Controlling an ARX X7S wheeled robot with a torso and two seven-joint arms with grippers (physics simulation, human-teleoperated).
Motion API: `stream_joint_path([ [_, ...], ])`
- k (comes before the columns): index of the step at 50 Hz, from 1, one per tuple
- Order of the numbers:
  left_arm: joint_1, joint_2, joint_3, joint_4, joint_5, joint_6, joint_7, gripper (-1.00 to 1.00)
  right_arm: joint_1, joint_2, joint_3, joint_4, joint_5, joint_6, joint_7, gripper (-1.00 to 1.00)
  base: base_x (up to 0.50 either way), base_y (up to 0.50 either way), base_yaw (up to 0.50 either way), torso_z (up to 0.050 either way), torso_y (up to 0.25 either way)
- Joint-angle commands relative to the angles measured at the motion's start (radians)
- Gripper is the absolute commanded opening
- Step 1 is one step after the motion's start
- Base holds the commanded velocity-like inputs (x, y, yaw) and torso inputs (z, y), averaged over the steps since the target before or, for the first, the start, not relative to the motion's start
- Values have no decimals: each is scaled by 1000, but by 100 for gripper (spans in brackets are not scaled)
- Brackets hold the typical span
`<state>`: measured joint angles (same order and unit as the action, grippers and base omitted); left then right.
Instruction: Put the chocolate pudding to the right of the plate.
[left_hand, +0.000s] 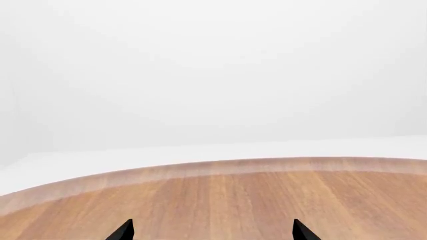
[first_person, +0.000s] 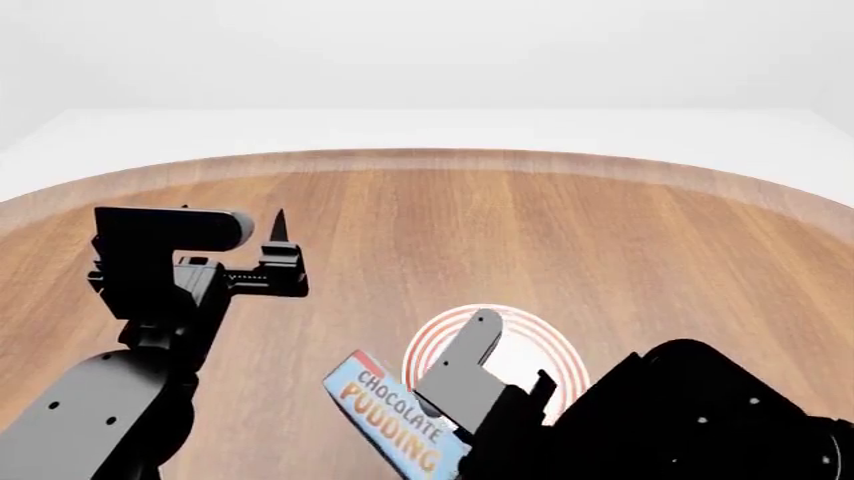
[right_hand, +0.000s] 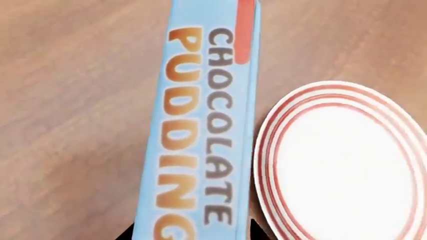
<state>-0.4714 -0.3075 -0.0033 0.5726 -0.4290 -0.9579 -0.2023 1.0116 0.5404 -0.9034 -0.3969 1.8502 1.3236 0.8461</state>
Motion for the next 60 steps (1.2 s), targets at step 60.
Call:
stream_joint_path([
  [60, -19, -11, 12, 1, -30, -4, -26, 100, 315, 137, -78, 1062, -615, -274, -682, -100, 0, 0, 0, 0, 0],
])
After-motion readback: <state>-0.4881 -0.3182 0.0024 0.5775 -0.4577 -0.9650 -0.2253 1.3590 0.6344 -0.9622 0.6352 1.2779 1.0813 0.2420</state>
